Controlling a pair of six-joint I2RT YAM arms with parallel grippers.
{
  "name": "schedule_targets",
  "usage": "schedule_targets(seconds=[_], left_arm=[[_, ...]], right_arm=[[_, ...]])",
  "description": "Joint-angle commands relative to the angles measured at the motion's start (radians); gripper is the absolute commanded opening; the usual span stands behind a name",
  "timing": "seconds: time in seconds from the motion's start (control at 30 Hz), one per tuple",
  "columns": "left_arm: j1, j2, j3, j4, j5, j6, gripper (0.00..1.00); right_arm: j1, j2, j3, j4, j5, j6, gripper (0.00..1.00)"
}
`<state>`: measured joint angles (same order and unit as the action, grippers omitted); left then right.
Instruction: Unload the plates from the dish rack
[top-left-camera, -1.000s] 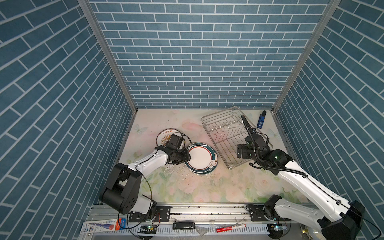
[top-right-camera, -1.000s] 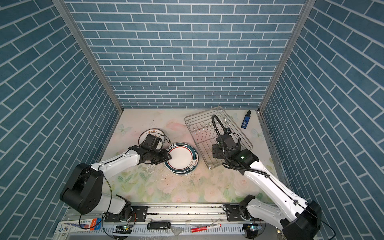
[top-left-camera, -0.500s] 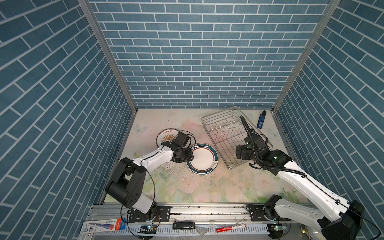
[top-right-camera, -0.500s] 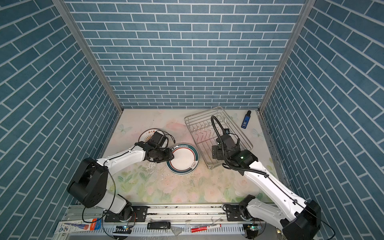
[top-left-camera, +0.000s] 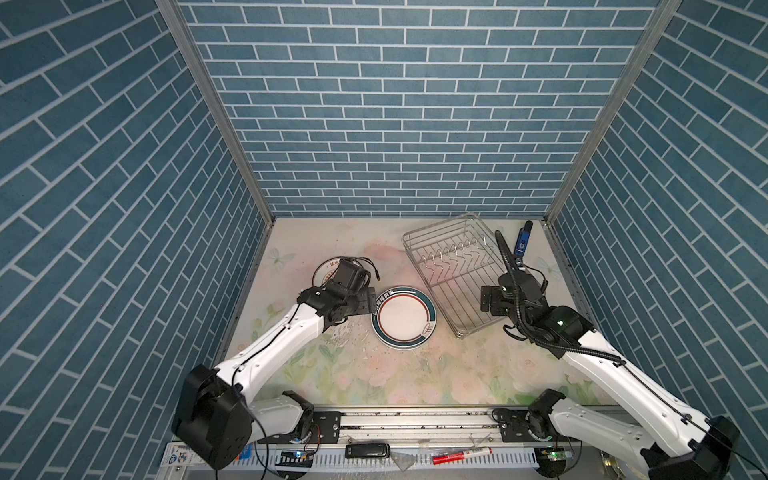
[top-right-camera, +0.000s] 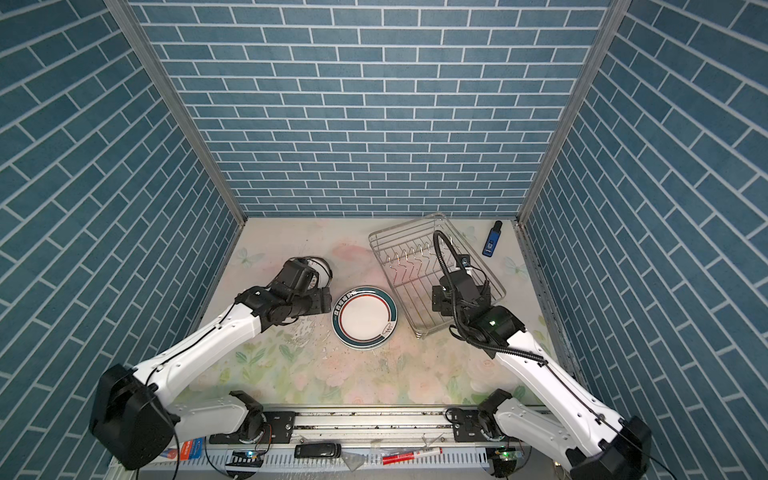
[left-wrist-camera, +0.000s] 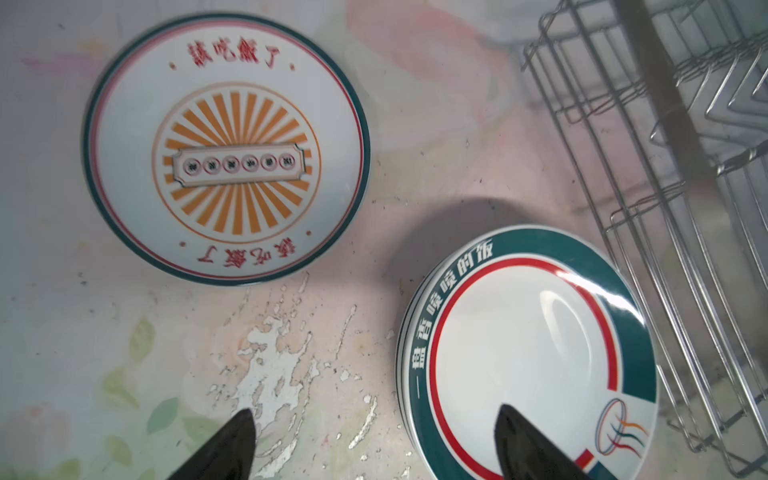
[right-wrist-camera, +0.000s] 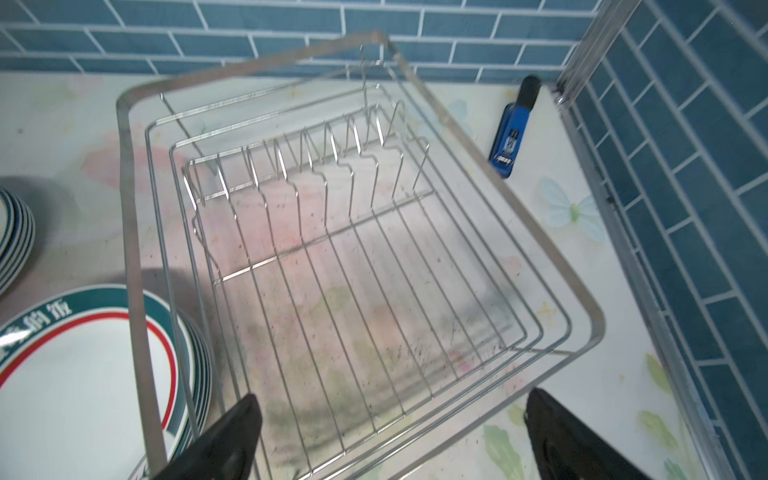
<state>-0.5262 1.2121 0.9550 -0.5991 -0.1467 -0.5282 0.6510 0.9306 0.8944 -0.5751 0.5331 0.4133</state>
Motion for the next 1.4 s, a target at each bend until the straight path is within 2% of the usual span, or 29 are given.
schedule_targets(seconds=[0.0, 0.1, 0.23, 0.33, 0.37, 0.43, 0.5, 0.63, 0.77, 0.83, 0.9, 1.0, 1.23, 1.37], left_arm=[[0.010, -0.046, 0.055, -0.059, -0.173, 0.085, 0.99], [0.020, -0.081, 0.096, -0.070, -0.270, 0.122, 0.99], [0.035, -0.140, 0.097, -0.003, -0.378, 0.180, 0.99], [0.061, -0.187, 0.058, 0.115, -0.404, 0.251, 0.99], [0.069, -0.200, 0.043, 0.153, -0.411, 0.272, 0.99], [0.075, -0.219, 0.008, 0.224, -0.438, 0.312, 0.99], [0.080, -0.231, -0.018, 0.273, -0.482, 0.343, 0.99], [0.096, -0.242, -0.079, 0.341, -0.570, 0.406, 0.99], [0.138, -0.267, -0.230, 0.553, -0.516, 0.462, 0.99], [0.170, -0.294, -0.329, 0.680, -0.460, 0.489, 0.99], [0.229, -0.322, -0.440, 0.818, -0.401, 0.515, 0.99], [0.316, -0.349, -0.544, 0.933, -0.321, 0.511, 0.99], [0.366, -0.217, -0.636, 1.134, -0.266, 0.541, 0.99], [0.390, -0.160, -0.701, 1.266, -0.219, 0.560, 0.99]], right_arm=[[-0.009, -0.059, 0.003, 0.047, 0.148, -0.045, 0.99], [-0.017, -0.093, 0.034, 0.070, 0.234, -0.068, 0.99], [-0.027, -0.078, 0.062, 0.120, 0.419, -0.103, 0.99], [-0.038, -0.059, 0.004, 0.285, 0.480, -0.282, 0.99], [-0.040, -0.055, -0.038, 0.381, 0.500, -0.380, 0.99], [-0.046, -0.057, -0.094, 0.491, 0.456, -0.507, 0.99], [-0.069, -0.064, -0.126, 0.571, 0.457, -0.499, 0.99], [-0.111, -0.102, -0.219, 0.687, 0.318, -0.524, 0.99], [-0.203, -0.135, -0.475, 1.118, 0.123, -0.622, 0.99], [-0.260, -0.121, -0.513, 1.103, 0.077, -0.619, 0.99], [-0.306, -0.101, -0.538, 1.084, 0.088, -0.541, 0.99], [-0.349, -0.086, -0.603, 1.124, 0.025, -0.497, 0.99], [-0.405, 0.059, -0.641, 1.187, -0.032, -0.424, 0.99], [-0.436, 0.113, -0.644, 1.176, -0.104, -0.443, 0.99]])
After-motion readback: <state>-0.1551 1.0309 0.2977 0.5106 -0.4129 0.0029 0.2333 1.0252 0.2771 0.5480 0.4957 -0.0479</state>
